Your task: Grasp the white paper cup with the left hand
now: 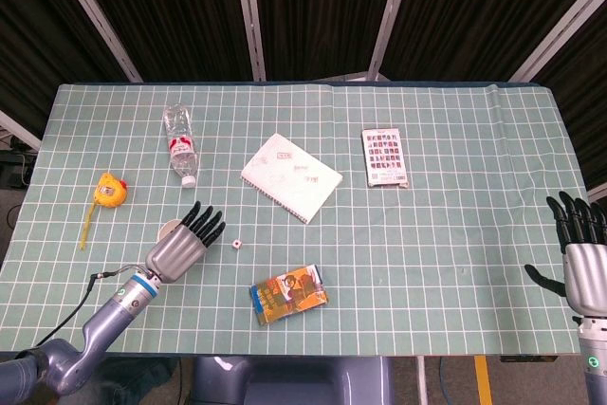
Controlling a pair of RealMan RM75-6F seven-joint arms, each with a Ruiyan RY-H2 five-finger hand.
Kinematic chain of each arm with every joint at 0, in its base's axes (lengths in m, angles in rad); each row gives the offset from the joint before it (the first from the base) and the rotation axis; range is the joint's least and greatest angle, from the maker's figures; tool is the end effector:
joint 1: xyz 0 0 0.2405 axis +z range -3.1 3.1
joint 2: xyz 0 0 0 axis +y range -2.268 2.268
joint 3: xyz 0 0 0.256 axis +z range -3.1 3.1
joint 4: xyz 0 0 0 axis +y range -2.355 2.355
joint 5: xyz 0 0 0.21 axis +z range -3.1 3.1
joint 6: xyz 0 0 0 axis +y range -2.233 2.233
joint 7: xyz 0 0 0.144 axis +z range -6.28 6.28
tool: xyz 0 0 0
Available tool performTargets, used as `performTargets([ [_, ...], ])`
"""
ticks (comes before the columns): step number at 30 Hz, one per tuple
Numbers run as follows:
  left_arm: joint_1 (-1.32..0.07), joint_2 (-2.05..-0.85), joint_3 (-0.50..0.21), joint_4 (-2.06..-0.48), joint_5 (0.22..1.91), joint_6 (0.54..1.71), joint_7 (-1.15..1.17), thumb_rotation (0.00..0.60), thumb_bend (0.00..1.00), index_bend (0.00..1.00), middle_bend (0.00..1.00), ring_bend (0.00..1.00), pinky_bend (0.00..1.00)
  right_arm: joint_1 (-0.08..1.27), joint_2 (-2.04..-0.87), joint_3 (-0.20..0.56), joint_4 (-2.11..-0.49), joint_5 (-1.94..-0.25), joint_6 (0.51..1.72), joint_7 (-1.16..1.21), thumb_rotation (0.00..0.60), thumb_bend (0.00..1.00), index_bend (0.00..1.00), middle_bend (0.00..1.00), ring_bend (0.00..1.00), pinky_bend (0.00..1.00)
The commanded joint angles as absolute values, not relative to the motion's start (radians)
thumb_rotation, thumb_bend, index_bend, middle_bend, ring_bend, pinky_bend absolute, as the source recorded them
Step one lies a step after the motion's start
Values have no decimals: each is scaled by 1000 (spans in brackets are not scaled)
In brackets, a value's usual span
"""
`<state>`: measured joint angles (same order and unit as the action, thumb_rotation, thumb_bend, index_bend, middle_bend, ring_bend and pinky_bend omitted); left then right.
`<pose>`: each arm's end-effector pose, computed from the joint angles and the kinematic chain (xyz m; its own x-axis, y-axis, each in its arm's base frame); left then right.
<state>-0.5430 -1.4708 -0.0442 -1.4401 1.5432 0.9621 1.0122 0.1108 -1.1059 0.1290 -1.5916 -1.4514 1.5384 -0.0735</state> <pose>-0.2100 0.2795 -0.0123 0.9470 -0.2073 0.2454 0.0895 -0.5633 -0.8214 -0.3068 -0.2045 0.1868 0.4765 0.1415 0.8677 -0.8780 0.0253 0.4780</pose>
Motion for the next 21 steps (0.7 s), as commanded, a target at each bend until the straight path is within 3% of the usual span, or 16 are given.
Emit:
performTargets([
  [1, -549, -1484, -40, -1421, 1547, 975, 1001, 600, 0, 316, 236, 186, 255, 111, -1105, 130, -1590, -1452, 1537, -69, 600, 0, 0, 0, 0, 0],
  [4, -544, -1497, -42, -1394, 1544, 1001, 982, 600, 0, 502, 411, 337, 368, 111, -1104, 131, -1586, -1454, 1535, -63, 600, 0, 0, 0, 0, 0],
  [6, -542, -1498, -43, -1391, 1533, 1006, 966, 600, 0, 561, 459, 382, 403, 112, -1104, 131, -1585, -1455, 1534, -60, 600, 0, 0, 0, 0, 0],
  [11, -535, -1476, -65, -1414, 1510, 1042, 830, 600, 0, 587, 471, 391, 412, 112, -1105, 132, -1583, -1455, 1531, -60, 600, 0, 0, 0, 0, 0],
  [15, -524, -1433, -110, -1481, 1440, 1042, 548, 600, 0, 587, 469, 390, 412, 112, -1107, 131, -1584, -1457, 1529, -63, 600, 0, 0, 0, 0, 0],
  [21, -546, -1325, -169, -1533, 1340, 873, -47, 600, 0, 576, 458, 385, 412, 114, -1114, 131, -1580, -1455, 1523, -75, 600, 0, 0, 0, 0, 0],
])
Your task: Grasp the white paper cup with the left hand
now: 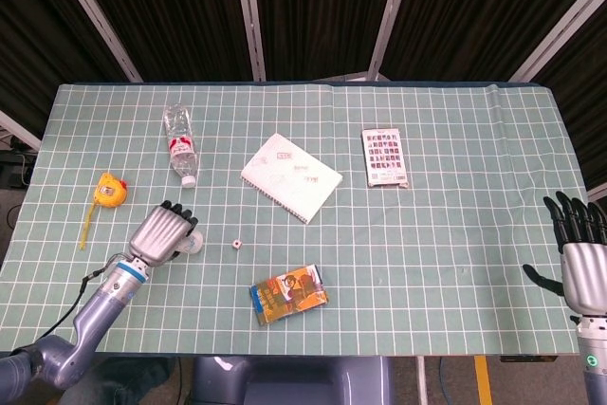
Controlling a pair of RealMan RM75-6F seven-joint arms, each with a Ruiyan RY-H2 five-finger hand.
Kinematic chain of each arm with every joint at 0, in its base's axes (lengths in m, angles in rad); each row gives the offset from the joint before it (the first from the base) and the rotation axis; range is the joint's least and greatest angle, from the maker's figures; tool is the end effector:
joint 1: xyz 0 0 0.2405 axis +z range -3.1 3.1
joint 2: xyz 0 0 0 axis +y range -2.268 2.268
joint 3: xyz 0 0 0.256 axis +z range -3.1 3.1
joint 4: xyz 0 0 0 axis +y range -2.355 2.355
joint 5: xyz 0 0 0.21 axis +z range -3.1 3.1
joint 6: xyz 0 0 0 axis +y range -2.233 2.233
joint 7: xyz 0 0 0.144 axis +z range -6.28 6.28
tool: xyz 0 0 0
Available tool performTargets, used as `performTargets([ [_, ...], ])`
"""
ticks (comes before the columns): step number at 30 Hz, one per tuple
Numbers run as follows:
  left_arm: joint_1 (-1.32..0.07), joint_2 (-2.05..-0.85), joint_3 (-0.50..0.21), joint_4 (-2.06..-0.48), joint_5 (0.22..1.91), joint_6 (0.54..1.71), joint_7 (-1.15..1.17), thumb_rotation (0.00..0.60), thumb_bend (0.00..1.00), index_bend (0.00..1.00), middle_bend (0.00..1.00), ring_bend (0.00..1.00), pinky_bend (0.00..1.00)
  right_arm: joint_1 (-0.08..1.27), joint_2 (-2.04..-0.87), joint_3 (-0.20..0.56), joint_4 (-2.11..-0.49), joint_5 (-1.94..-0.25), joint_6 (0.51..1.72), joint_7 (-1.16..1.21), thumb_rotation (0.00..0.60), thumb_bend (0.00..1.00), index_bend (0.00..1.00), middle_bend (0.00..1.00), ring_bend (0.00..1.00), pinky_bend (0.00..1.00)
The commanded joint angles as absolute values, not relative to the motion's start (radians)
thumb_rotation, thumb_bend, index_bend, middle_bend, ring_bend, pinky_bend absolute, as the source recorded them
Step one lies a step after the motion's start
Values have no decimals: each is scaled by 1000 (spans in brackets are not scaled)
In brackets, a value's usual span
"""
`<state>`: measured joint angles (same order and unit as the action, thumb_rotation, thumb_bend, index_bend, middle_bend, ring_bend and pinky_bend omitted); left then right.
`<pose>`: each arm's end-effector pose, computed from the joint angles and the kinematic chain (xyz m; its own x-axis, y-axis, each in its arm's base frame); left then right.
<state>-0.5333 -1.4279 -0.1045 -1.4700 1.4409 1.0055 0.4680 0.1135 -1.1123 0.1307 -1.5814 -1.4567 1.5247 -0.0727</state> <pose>-0.2133 0.2996 0.0161 0.7165 0.1058 0.6895 0.6476 -0.4684 -0.6010 -0.3077 -0.2061 0.1840 0.4793 0.1316 0.8677 -0.8764 0.0182 0.4813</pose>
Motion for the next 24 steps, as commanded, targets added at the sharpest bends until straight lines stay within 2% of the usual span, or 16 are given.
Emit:
performTargets([
  [1, -550, -1320, -170, -1521, 1345, 852, -129, 600, 0, 573, 456, 384, 412, 115, -1114, 131, -1580, -1454, 1521, -76, 600, 0, 0, 0, 0, 0],
  [5, -562, -1333, -155, -1435, 1399, 808, -383, 600, 0, 560, 448, 378, 391, 116, -1117, 131, -1580, -1454, 1518, -82, 600, 0, 0, 0, 0, 0],
  [10, -575, -1377, -127, -1334, 1450, 802, -546, 600, 0, 545, 410, 345, 350, 117, -1120, 131, -1578, -1453, 1515, -89, 600, 0, 0, 0, 0, 0],
  [15, -588, -1408, -94, -1258, 1498, 810, -639, 600, 0, 458, 284, 214, 229, 117, -1120, 133, -1577, -1450, 1516, -89, 600, 0, 0, 0, 0, 0],
  [16, -591, -1411, -88, -1248, 1505, 811, -650, 600, 0, 411, 240, 161, 182, 116, -1120, 134, -1576, -1449, 1516, -90, 600, 0, 0, 0, 0, 0],
  [18, -601, -1399, -67, -1240, 1529, 805, -663, 600, 0, 223, 90, 40, 67, 117, -1120, 134, -1575, -1447, 1513, -90, 600, 0, 0, 0, 0, 0],
  [20, -601, -1389, -61, -1241, 1546, 833, -657, 600, 0, 62, 8, 0, 10, 117, -1120, 134, -1575, -1447, 1512, -89, 600, 0, 0, 0, 0, 0],
  [21, -597, -1384, -58, -1243, 1556, 856, -640, 600, 0, 12, 0, 0, 0, 117, -1120, 134, -1575, -1447, 1512, -89, 600, 0, 0, 0, 0, 0],
  [24, -587, -1367, -51, -1260, 1587, 928, -526, 600, 0, 0, 0, 0, 0, 117, -1119, 135, -1576, -1447, 1512, -87, 600, 0, 0, 0, 0, 0],
])
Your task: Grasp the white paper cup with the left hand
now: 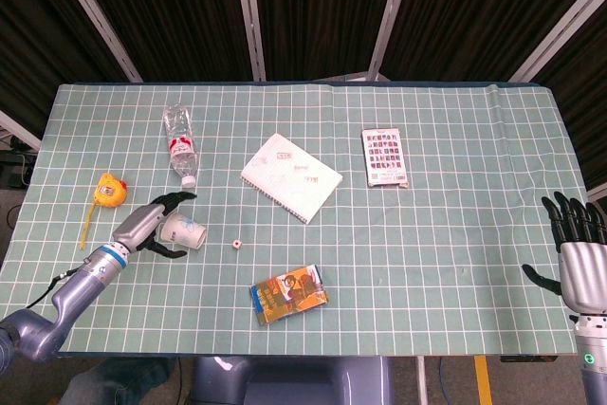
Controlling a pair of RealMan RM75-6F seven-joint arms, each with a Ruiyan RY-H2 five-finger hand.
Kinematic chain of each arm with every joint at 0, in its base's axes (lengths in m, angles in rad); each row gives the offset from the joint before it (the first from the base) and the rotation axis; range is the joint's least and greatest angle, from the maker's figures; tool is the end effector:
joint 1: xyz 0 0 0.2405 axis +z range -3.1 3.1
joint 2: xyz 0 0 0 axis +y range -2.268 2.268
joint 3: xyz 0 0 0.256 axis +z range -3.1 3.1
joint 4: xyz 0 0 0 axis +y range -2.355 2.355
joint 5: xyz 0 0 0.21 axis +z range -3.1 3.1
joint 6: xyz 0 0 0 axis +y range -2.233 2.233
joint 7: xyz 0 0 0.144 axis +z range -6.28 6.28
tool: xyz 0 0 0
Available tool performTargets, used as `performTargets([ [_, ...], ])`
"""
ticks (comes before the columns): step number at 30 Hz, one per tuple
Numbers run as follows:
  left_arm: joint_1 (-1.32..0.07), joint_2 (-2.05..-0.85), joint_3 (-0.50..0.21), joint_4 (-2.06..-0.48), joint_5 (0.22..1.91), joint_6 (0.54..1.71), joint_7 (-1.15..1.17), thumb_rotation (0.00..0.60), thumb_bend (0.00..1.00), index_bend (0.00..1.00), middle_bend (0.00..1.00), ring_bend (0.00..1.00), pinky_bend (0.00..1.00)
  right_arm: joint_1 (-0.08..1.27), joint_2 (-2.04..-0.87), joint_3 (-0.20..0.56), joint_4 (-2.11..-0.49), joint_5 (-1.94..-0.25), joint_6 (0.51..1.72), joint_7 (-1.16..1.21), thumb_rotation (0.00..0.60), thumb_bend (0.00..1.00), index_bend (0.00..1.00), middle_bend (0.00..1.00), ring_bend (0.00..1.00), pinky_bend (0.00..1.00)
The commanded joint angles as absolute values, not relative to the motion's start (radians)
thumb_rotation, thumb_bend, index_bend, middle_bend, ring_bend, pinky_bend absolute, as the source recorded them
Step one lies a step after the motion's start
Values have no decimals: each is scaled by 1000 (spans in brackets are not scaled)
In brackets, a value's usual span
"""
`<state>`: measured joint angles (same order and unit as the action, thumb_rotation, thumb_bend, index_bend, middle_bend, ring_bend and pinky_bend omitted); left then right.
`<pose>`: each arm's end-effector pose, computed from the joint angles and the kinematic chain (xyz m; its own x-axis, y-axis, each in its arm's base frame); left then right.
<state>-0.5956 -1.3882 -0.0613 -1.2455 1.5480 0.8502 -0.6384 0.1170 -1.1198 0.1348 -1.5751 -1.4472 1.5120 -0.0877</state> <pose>-0.2614 0.3289 0.0287 0.0705 0.5179 0.8525 0.9827 -0.1826 0.0296 -0.3093 -0.2083 0.1817 0.4905 0.1235 0.8626 -0.8706 0.0264 0.4913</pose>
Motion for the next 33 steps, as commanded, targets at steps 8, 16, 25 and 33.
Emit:
performTargets([
  [8, -553, -1389, -53, -1369, 1565, 1010, 101, 600, 0, 72, 0, 0, 0, 117, -1119, 135, -1577, -1449, 1511, -85, 600, 0, 0, 0, 0, 0],
  [16, -539, -1492, -67, -1415, 1456, 1029, 641, 600, 0, 173, 27, 4, 76, 116, -1117, 136, -1575, -1446, 1510, -81, 600, 0, 0, 0, 0, 0],
  [25, -526, -1577, -49, -1422, 1350, 1046, 922, 600, 0, 177, 53, 55, 138, 113, -1113, 139, -1568, -1439, 1510, -69, 600, 0, 0, 0, 0, 0],
  [33, -528, -1621, -25, -1368, 1360, 1063, 928, 600, 0, 191, 132, 148, 242, 114, -1113, 140, -1566, -1439, 1507, -67, 600, 0, 0, 0, 0, 0],
])
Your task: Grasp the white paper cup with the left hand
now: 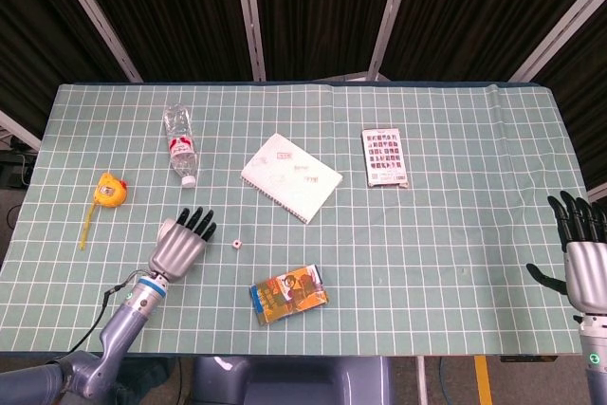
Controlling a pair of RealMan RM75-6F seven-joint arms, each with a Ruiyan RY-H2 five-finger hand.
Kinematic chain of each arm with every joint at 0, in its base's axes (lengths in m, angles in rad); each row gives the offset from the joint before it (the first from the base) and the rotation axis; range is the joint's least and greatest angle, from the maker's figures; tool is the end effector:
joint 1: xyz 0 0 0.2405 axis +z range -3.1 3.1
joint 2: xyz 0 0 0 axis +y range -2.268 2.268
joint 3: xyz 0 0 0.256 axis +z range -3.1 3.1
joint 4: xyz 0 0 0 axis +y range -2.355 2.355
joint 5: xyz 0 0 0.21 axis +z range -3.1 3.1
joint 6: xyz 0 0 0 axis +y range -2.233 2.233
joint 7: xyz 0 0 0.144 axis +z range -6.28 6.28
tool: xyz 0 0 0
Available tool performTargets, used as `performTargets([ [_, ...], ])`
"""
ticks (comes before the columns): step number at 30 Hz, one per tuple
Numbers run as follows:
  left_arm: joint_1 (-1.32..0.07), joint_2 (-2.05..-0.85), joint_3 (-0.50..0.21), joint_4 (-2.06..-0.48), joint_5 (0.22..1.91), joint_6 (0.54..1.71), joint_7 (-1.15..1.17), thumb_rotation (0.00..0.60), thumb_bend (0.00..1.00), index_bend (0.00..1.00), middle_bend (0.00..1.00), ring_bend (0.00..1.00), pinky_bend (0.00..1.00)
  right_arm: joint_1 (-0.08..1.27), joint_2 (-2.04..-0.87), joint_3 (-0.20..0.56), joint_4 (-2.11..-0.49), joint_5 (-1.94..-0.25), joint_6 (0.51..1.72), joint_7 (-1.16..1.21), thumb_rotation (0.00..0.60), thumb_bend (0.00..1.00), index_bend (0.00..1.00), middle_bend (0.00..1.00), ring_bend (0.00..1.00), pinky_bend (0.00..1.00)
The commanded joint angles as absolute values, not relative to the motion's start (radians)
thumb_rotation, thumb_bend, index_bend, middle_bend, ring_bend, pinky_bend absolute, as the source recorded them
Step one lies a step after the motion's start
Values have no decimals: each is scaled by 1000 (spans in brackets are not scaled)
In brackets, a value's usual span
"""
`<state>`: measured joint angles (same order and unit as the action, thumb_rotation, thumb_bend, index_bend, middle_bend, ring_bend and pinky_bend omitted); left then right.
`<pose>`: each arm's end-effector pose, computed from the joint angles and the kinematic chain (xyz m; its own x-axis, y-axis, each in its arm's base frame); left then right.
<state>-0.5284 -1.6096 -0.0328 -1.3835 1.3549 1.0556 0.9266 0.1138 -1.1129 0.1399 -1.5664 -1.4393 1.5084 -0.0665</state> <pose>-0.2137 0.2767 -0.0392 0.9049 -0.0099 0.4256 0.3688 -0.4810 -0.7954 -0.3128 -0.2085 0.1858 0.4848 0.1250 0.8657 -0.8741 0.0363 0.4843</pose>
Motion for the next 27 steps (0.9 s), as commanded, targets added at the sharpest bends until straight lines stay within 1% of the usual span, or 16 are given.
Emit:
performTargets([
  [1, -528, -1626, -24, -1363, 1361, 1065, 927, 600, 0, 207, 170, 178, 267, 114, -1114, 139, -1566, -1439, 1506, -68, 600, 0, 0, 0, 0, 0],
  [5, -527, -1646, -27, -1327, 1374, 1094, 915, 600, 0, 334, 342, 316, 395, 116, -1115, 140, -1563, -1436, 1502, -69, 600, 0, 0, 0, 0, 0],
  [9, -524, -1641, -35, -1325, 1380, 1112, 862, 600, 0, 427, 460, 420, 480, 117, -1115, 140, -1562, -1435, 1499, -67, 600, 0, 0, 0, 0, 0],
  [11, -525, -1630, -41, -1333, 1384, 1117, 814, 600, 0, 443, 475, 434, 492, 117, -1115, 139, -1562, -1435, 1498, -67, 600, 0, 0, 0, 0, 0],
  [13, -525, -1609, -65, -1364, 1384, 1118, 676, 600, 0, 444, 474, 435, 497, 117, -1115, 140, -1562, -1435, 1498, -68, 600, 0, 0, 0, 0, 0],
  [17, -523, -1553, -146, -1433, 1371, 1120, 253, 600, 0, 454, 473, 438, 503, 116, -1115, 139, -1563, -1435, 1498, -66, 600, 0, 0, 0, 0, 0],
  [20, -513, -1520, -192, -1457, 1360, 1125, 3, 600, 0, 458, 472, 440, 507, 116, -1114, 139, -1564, -1435, 1498, -63, 600, 0, 0, 0, 0, 0],
  [27, -501, -1515, -236, -1414, 1366, 1128, -385, 600, 0, 458, 472, 438, 508, 117, -1114, 140, -1564, -1433, 1495, -63, 600, 0, 0, 0, 0, 0],
])
